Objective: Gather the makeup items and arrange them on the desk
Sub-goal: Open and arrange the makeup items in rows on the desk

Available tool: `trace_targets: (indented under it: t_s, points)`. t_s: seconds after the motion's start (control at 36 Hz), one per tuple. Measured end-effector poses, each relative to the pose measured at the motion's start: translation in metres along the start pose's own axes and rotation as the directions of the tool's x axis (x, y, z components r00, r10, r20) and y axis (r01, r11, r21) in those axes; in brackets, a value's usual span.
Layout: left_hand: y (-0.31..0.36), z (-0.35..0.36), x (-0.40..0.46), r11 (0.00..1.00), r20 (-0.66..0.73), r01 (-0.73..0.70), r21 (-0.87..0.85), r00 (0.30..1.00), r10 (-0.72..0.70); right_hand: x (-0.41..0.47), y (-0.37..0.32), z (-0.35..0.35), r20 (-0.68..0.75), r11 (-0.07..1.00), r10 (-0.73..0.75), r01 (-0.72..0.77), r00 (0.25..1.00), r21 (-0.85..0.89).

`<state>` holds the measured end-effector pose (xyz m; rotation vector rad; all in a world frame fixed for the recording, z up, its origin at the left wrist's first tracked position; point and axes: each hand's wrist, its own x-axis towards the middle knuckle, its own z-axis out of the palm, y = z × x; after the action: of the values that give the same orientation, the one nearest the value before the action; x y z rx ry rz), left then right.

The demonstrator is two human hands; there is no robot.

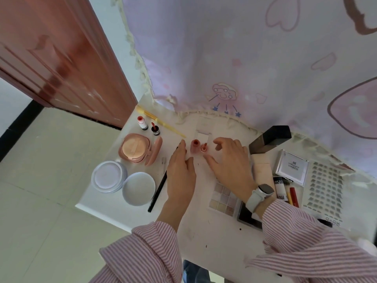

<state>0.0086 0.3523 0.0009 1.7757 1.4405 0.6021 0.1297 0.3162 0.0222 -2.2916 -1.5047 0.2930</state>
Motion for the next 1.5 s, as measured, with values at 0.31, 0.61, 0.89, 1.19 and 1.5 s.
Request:
trace_targets:
  t_s: [0.31, 0.61, 0.89, 1.19, 1.5]
  points:
    - [-0.022, 0.002, -0.053, 0.936, -0.06, -0.229, 0.266, 0.966, 0.253, -0.007, 0.039, -0.067, -0.381, 0.965, 0.023, -0.12, 0.924, -0.233]
    - [-0.035, 0.006, -0.061, 0.929, -0.004, -0.201, 0.31, 0.977, 0.213, -0.007, 0.04, -0.065, -0.226, 0.921, 0.28, -0.195, 0.933, 0.336]
    - [-0.003, -0.012, -0.065, 0.983, 0.008, -0.18, 0.029, 0.984, 0.18, -0.042, 0.024, -0.091, -0.415, 0.824, 0.201, 0.076, 0.887, 0.562]
    - [0.02, -0.032, -0.086, 0.922, 0.216, -0.372, 0.109, 0.914, 0.344, -0.098, -0.026, -0.081, 0.083, 0.717, 0.073, -0.11, 0.994, 0.688]
    - [0.016, -0.059, -0.088, 0.95, 0.321, -0.262, 0.172, 0.926, 0.197, -0.087, -0.023, -0.077, 0.293, 0.849, 0.129, -0.258, 0.947, 0.461]
